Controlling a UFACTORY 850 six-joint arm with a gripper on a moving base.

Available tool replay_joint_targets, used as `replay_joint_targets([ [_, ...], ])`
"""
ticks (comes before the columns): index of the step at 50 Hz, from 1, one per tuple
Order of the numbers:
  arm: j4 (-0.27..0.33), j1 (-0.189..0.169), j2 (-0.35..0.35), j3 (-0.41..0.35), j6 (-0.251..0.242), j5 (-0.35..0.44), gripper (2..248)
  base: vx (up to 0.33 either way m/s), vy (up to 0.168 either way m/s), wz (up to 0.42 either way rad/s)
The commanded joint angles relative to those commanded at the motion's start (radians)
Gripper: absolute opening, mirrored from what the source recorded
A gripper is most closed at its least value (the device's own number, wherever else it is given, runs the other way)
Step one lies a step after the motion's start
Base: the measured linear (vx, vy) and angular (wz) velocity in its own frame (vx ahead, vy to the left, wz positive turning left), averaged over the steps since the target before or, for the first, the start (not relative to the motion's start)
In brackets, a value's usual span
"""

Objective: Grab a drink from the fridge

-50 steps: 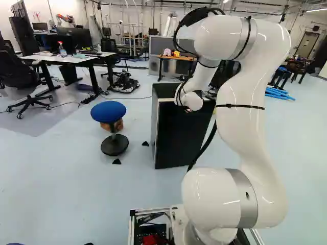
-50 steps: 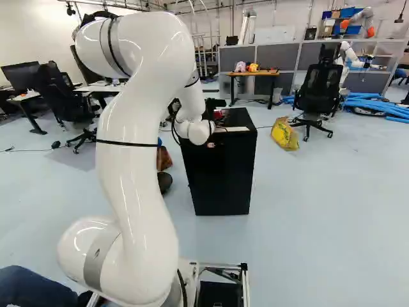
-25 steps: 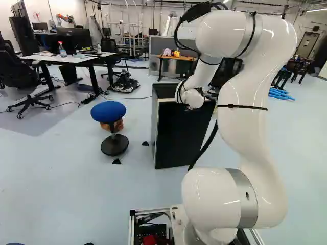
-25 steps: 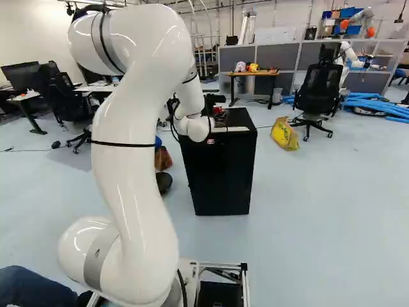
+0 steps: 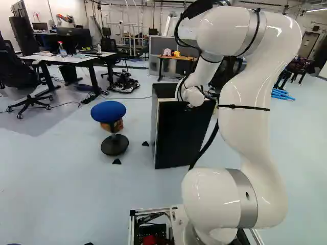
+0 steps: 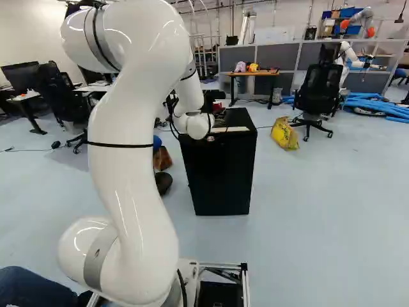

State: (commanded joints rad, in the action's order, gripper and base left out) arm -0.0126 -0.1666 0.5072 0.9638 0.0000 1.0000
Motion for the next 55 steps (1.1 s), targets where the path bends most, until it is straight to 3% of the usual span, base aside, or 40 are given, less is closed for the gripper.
replay_joint_targets([
  [28, 0.001, 0.012, -0.056, -0.062, 0.000, -0.009, 100, 0.000, 0.000, 0.000],
  [55, 0.003, 0.039, -0.185, -0.206, 0.000, -0.030, 100, 0.000, 0.000, 0.000],
])
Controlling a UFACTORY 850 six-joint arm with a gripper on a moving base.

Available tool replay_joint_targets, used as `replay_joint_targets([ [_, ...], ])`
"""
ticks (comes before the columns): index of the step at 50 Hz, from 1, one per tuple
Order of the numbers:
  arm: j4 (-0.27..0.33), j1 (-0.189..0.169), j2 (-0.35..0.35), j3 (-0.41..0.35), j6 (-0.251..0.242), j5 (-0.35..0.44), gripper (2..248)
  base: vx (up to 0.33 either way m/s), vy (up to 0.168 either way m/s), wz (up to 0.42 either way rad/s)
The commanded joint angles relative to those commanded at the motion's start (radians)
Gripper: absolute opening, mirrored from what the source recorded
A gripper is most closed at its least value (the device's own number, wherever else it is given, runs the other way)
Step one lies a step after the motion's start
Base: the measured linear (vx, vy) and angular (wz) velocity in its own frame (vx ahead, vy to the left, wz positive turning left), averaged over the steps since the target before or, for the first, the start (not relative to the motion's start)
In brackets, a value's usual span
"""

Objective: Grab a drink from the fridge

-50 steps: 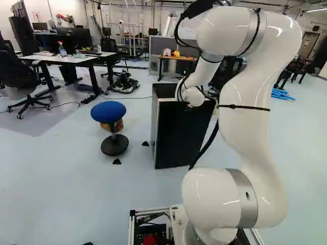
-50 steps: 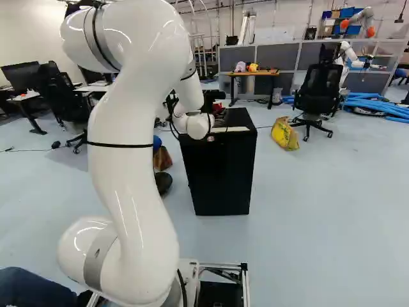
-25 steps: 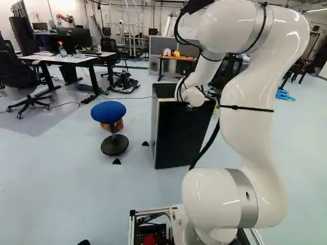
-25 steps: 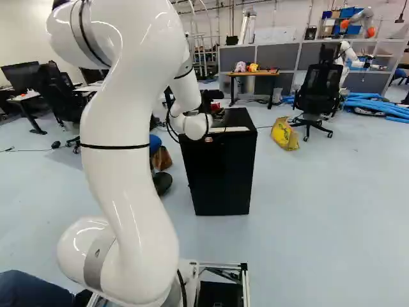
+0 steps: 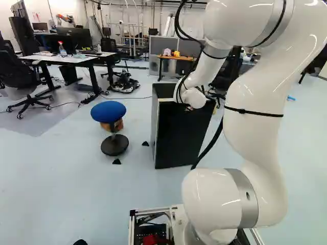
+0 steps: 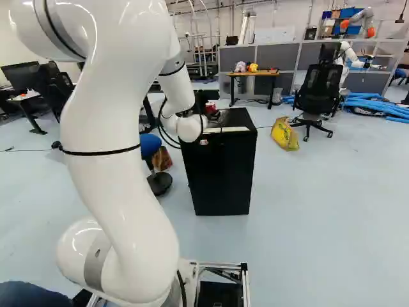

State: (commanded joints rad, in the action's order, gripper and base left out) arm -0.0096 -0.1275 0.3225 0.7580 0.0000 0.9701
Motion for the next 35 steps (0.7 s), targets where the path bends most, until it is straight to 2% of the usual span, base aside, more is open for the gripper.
replay_joint_targets([
  [35, 0.004, 0.058, -0.271, -0.303, 0.000, -0.044, 100, 0.000, 0.000, 0.000],
])
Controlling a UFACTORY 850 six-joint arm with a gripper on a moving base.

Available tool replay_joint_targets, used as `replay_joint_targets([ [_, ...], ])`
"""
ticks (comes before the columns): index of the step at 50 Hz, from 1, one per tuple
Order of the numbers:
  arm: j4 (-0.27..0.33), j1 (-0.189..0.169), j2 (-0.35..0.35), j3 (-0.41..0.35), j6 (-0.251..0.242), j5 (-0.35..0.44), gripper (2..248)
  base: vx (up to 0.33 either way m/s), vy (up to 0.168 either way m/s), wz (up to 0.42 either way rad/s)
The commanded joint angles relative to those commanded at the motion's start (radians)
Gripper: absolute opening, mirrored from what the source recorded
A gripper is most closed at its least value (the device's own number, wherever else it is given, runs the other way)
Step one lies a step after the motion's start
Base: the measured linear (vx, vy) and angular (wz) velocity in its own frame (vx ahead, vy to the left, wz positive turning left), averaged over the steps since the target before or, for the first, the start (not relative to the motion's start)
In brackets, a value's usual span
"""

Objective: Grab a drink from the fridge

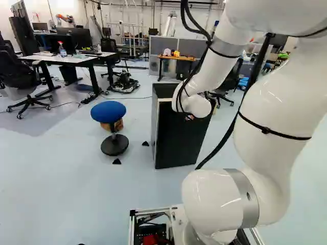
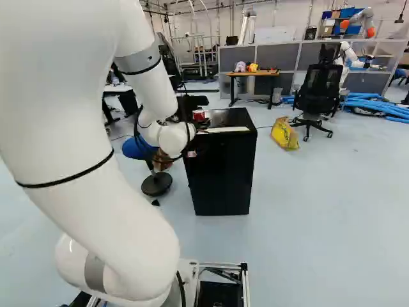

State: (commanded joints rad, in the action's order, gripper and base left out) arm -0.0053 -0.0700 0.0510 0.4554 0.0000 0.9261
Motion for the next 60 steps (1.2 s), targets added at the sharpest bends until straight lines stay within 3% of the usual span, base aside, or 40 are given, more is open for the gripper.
replay_joint_targets([
  [30, 0.003, 0.042, -0.199, -0.222, 0.000, -0.032, 100, 0.000, 0.000, 0.000],
  [60, 0.005, 0.065, -0.308, -0.343, 0.000, -0.050, 100, 0.000, 0.000, 0.000],
])
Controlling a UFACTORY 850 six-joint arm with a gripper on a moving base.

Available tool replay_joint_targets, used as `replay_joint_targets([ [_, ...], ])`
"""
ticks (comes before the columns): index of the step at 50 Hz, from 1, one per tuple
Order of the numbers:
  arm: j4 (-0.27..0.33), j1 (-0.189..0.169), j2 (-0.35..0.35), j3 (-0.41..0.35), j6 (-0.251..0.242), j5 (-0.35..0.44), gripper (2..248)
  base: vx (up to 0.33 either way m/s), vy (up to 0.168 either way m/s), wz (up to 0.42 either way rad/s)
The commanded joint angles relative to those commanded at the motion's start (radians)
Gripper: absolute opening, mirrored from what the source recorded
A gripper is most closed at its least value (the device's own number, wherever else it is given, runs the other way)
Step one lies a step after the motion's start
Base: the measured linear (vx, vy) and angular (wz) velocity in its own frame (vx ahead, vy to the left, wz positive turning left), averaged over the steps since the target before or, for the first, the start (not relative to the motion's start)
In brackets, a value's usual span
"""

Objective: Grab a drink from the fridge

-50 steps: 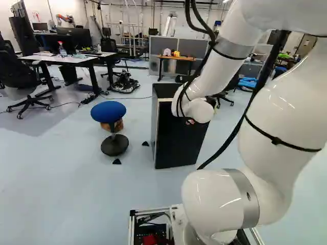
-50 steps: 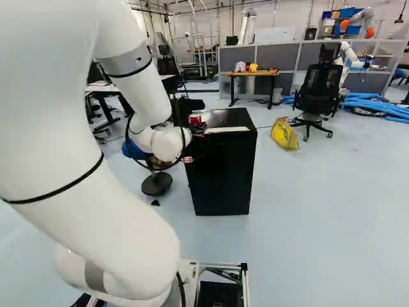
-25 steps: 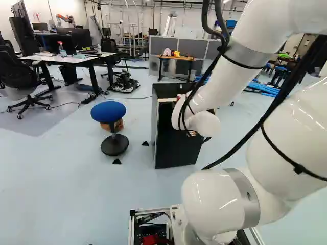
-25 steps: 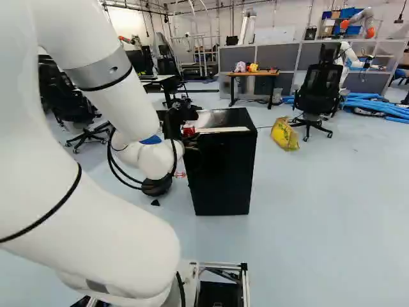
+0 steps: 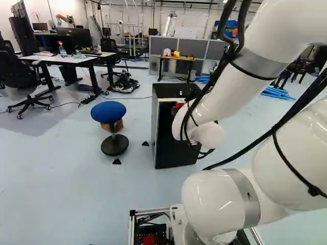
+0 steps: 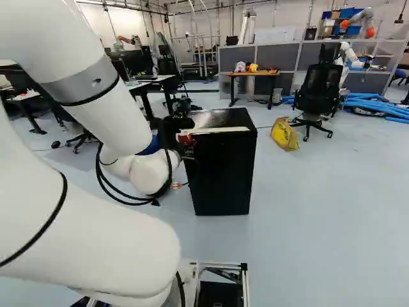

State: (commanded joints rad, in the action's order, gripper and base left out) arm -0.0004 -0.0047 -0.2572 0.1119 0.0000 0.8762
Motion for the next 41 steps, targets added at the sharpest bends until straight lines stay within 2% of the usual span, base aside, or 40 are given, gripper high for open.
replay_joint_targets([
  [41, 0.000, 0.005, -0.022, -0.025, 0.000, -0.004, 100, 0.000, 0.000, 0.000],
])
